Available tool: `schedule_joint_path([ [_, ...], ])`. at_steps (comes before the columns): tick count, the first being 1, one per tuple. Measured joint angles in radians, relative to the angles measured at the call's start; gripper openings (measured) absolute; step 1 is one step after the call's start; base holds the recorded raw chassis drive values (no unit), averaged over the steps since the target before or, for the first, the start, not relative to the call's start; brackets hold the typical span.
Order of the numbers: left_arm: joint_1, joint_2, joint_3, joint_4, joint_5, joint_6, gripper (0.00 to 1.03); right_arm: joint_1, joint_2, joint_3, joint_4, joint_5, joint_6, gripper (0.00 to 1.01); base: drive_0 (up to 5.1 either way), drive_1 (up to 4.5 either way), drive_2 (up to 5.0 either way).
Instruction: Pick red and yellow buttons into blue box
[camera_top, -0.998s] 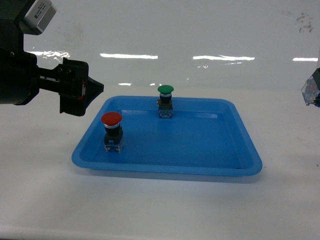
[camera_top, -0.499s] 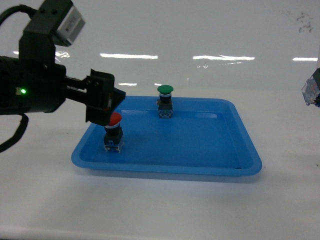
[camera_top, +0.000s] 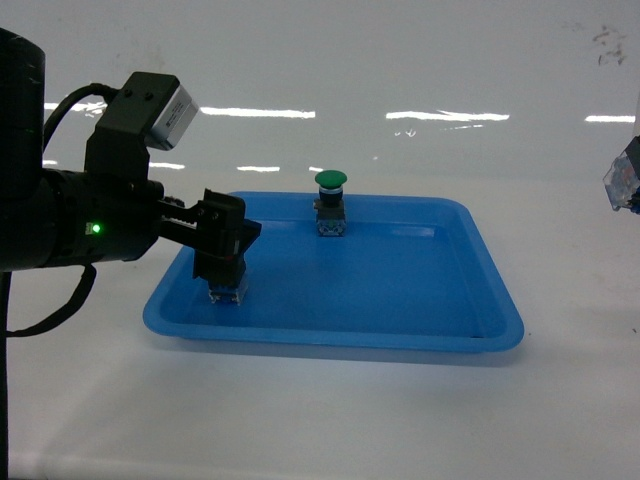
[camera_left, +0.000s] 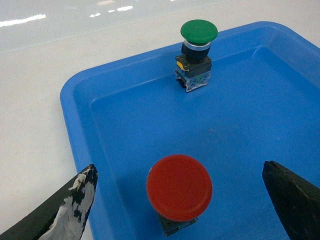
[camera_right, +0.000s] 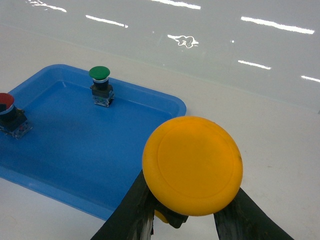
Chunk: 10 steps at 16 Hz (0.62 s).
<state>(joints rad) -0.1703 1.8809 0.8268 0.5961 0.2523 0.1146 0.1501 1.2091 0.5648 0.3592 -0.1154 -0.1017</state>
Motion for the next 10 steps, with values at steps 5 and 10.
schedule_joint_path([
  [5,-0.018,0.068,0.042,-0.009,0.010,0.045,0.98,0.000,0.000,0.000,0.000,0.000,0.000,0.25,0.0,0.00,0.0],
  [10,-0.021,0.134,0.092,-0.026,0.002,0.080,0.98,0.000,0.000,0.000,0.000,0.000,0.000,0.25,0.0,0.00,0.0],
])
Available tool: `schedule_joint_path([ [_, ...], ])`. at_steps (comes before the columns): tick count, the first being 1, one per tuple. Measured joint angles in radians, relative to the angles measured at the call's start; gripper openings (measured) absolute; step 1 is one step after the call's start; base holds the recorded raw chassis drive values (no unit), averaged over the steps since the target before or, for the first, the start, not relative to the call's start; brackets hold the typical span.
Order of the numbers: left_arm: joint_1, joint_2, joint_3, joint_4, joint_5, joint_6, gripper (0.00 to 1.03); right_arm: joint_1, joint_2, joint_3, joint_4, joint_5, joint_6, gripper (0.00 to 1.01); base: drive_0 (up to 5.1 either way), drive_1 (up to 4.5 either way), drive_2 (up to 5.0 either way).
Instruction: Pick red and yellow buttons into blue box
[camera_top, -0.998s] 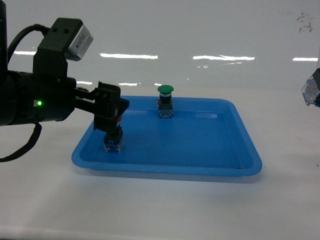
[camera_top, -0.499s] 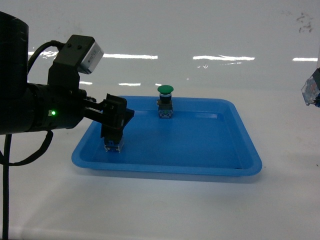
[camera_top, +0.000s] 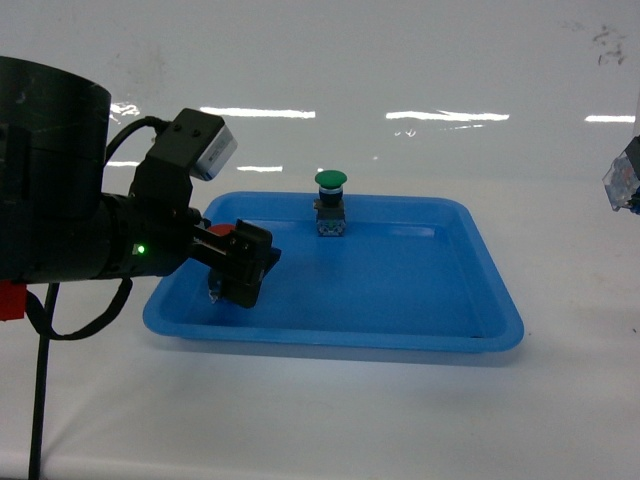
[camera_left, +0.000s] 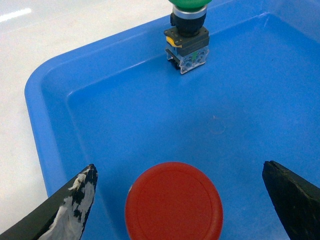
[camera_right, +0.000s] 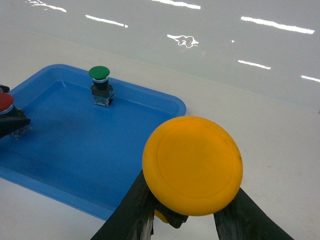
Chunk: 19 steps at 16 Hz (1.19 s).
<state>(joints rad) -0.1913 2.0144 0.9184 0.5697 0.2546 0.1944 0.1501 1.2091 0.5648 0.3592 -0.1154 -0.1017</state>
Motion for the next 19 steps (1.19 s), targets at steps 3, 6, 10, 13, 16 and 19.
schedule_joint_path([
  [3,0.000,0.035,0.006,-0.016,-0.001,0.026,0.98,0.000,0.000,0.000,0.000,0.000,0.000,0.25,0.0,0.00,0.0],
  [6,0.008,0.055,0.016,-0.031,-0.007,0.047,0.98,0.000,0.000,0.000,0.000,0.000,0.000,0.25,0.0,0.00,0.0],
  [10,0.016,0.066,0.028,-0.047,-0.006,0.050,0.98,0.000,0.000,0.000,0.000,0.000,0.000,0.25,0.0,0.00,0.0],
  [13,0.015,0.066,0.027,-0.026,-0.006,0.049,0.98,0.000,0.000,0.000,0.000,0.000,0.000,0.25,0.0,0.00,0.0],
  [16,-0.002,0.060,0.022,-0.043,-0.005,0.043,0.98,0.000,0.000,0.000,0.000,0.000,0.000,0.25,0.0,0.00,0.0],
  [19,-0.012,0.047,0.021,-0.019,0.002,0.041,0.98,0.000,0.000,0.000,0.000,0.000,0.000,0.25,0.0,0.00,0.0],
])
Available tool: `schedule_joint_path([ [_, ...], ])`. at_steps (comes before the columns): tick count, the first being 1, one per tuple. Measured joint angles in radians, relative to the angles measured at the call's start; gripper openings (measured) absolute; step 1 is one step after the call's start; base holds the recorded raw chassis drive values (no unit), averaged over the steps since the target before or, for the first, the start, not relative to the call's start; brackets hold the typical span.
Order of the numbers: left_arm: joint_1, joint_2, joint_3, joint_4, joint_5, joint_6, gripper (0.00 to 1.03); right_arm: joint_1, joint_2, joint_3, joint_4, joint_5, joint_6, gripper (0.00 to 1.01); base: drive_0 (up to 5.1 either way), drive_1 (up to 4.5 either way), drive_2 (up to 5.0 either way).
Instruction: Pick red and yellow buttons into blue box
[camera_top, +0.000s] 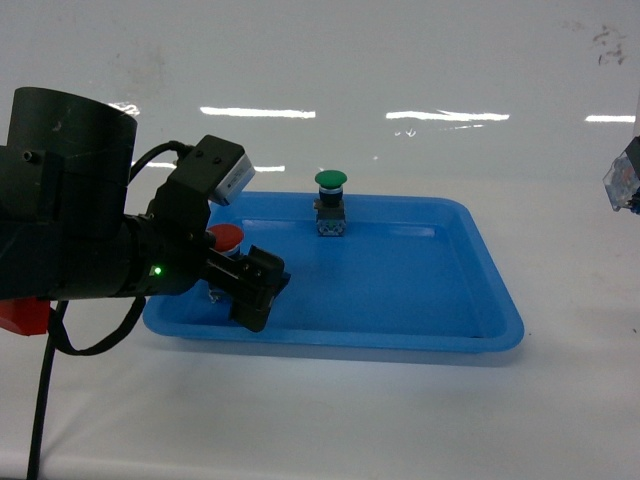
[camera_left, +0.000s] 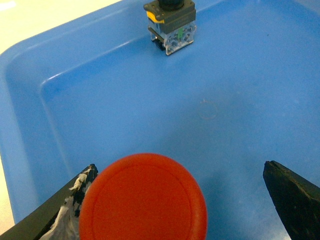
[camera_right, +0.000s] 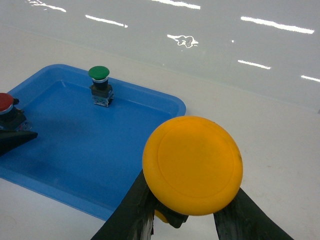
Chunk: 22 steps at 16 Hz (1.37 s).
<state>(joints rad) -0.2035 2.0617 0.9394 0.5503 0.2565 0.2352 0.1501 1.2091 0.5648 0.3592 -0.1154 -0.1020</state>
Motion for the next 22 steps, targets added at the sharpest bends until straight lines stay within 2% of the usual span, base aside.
schedule_joint_path([
  [7,0.002,-0.008,-0.002,0.019,-0.020,0.002,0.98,0.000,0.000,0.000,0.000,0.000,0.000,0.25,0.0,0.00,0.0],
  [8,0.002,-0.008,-0.002,0.019,-0.021,0.005,0.91,0.000,0.000,0.000,0.000,0.000,0.000,0.25,0.0,0.00,0.0],
  [9,0.002,-0.008,-0.002,0.019,-0.021,0.005,0.80,0.000,0.000,0.000,0.000,0.000,0.000,0.25,0.0,0.00,0.0],
  [11,0.002,-0.008,-0.002,0.019,-0.020,0.005,0.68,0.000,0.000,0.000,0.000,0.000,0.000,0.25,0.0,0.00,0.0],
  [12,0.002,-0.008,-0.002,0.019,-0.021,0.005,0.39,0.000,0.000,0.000,0.000,0.000,0.000,0.25,0.0,0.00,0.0],
  [13,0.002,-0.008,-0.002,0.020,-0.021,0.005,0.25,0.000,0.000,0.000,0.000,0.000,0.000,0.25,0.0,0.00,0.0],
  [19,0.009,-0.015,-0.013,0.035,-0.037,0.003,0.25,0.000,0.000,0.000,0.000,0.000,0.000,0.25,0.0,0.00,0.0],
  [22,0.023,-0.058,-0.040,0.038,-0.044,-0.016,0.25,0.000,0.000,0.000,0.000,0.000,0.000,0.25,0.0,0.00,0.0],
])
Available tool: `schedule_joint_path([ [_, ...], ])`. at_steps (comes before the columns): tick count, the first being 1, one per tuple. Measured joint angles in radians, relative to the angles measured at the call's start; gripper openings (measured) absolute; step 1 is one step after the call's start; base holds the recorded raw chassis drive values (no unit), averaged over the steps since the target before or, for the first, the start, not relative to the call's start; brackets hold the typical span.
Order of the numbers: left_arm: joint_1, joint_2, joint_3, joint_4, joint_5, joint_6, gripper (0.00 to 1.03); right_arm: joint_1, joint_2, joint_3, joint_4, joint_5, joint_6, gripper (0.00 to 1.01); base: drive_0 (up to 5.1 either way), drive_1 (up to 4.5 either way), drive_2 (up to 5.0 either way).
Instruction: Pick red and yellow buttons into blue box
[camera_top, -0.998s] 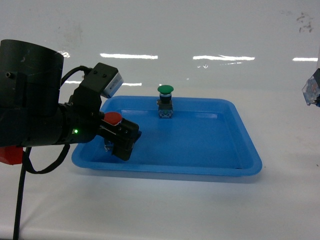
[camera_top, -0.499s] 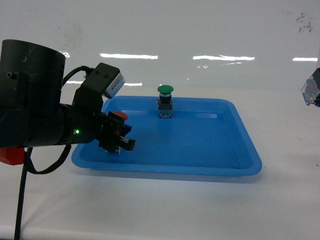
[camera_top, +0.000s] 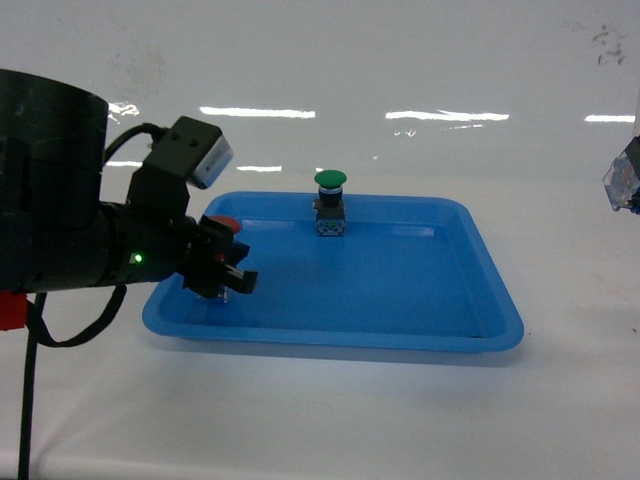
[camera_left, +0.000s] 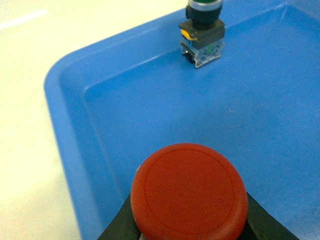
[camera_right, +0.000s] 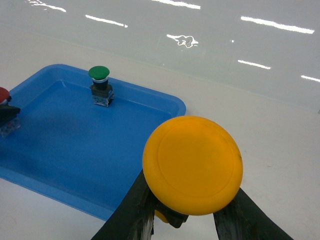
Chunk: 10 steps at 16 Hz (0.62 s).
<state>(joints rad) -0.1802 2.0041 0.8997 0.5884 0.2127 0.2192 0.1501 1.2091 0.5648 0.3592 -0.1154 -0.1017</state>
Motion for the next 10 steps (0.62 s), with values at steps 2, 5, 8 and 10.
schedule_joint_path([
  [2,0.013,-0.067,-0.023,0.004,0.000,-0.020,0.25,0.000,0.000,0.000,0.000,0.000,0.000,0.25,0.0,0.00,0.0],
  [5,0.041,-0.223,-0.068,0.000,-0.003,-0.072,0.25,0.000,0.000,0.000,0.000,0.000,0.000,0.25,0.0,0.00,0.0],
  [8,0.132,-0.671,-0.176,-0.115,-0.010,-0.192,0.25,0.000,0.000,0.000,0.000,0.000,0.000,0.25,0.0,0.00,0.0],
  [10,0.139,-0.705,-0.174,-0.101,-0.010,-0.204,0.25,0.000,0.000,0.000,0.000,0.000,0.000,0.25,0.0,0.00,0.0],
])
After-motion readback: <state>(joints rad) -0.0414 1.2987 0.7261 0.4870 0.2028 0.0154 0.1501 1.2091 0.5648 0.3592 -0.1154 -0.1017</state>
